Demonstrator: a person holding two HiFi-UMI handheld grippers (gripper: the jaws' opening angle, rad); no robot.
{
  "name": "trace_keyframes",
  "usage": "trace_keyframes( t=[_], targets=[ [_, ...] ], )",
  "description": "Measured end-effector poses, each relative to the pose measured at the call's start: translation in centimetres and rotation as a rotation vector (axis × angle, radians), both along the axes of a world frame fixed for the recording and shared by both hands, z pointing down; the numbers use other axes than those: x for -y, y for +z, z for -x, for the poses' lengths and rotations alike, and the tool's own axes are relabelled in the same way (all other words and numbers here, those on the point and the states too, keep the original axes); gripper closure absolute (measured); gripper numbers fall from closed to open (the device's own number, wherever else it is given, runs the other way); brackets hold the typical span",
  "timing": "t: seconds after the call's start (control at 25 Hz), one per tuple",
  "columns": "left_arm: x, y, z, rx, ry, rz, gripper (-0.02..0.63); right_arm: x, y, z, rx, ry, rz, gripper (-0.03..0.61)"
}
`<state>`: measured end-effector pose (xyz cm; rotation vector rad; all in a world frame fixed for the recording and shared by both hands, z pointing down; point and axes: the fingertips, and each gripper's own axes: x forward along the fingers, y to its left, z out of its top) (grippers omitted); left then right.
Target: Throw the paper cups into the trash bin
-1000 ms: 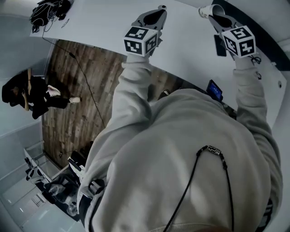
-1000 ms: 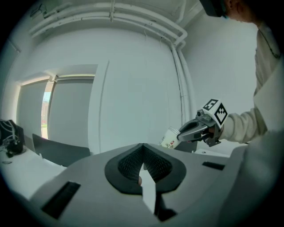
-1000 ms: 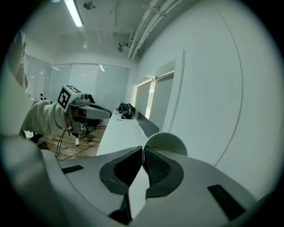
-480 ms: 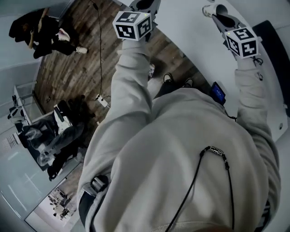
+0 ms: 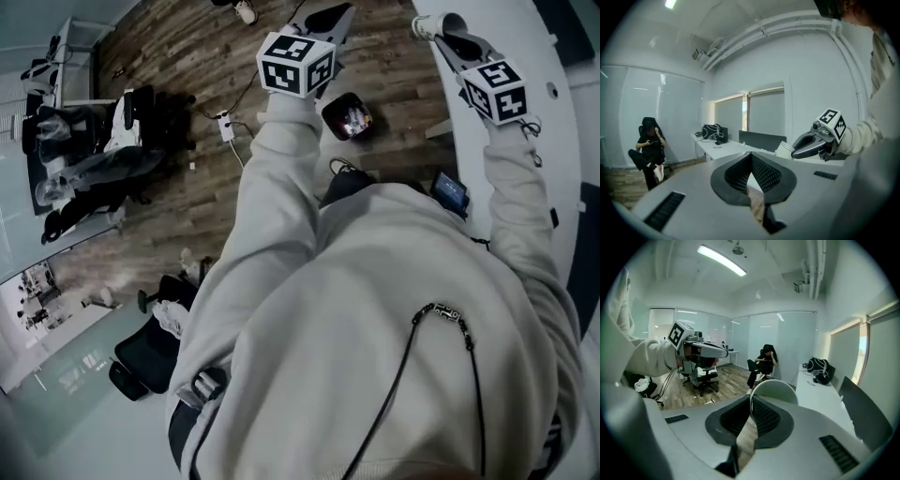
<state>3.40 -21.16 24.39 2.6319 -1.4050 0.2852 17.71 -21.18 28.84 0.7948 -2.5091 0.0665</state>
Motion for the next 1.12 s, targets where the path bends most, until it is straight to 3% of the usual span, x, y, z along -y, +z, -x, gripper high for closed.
trace_keyframes(
  t=[0.2, 0.36, 0.64, 0.84, 1.12],
  targets=[
    [-2.1, 0.7, 8.8, -0.024, -0.117, 0.004, 0.618, -0.2, 0.3, 8.5, -0.012, -0.109, 0.006, 0.54],
    [-2.5, 1.5, 13.2, -0.06, -0.144, 0.021, 0.618, -0.3, 0.7, 12.7, -0.045, -0.139, 0.01, 0.541],
    [-0.8, 4.2, 17.0, -0.064, -0.081, 0.056, 0.618, 1.0, 2.8, 14.9, -0.095, -0.1, 0.064, 0.54],
    [0.6, 6.6, 17.6, -0.103, -0.042, 0.09, 0.618, 1.6, 4.6, 15.2, -0.133, -0.05, 0.078, 0.541],
    [1.2, 9.5, 19.7, -0.139, -0.074, 0.12, 0.618, 2.9, 6.6, 18.9, -0.18, -0.136, 0.103, 0.54]
  ],
)
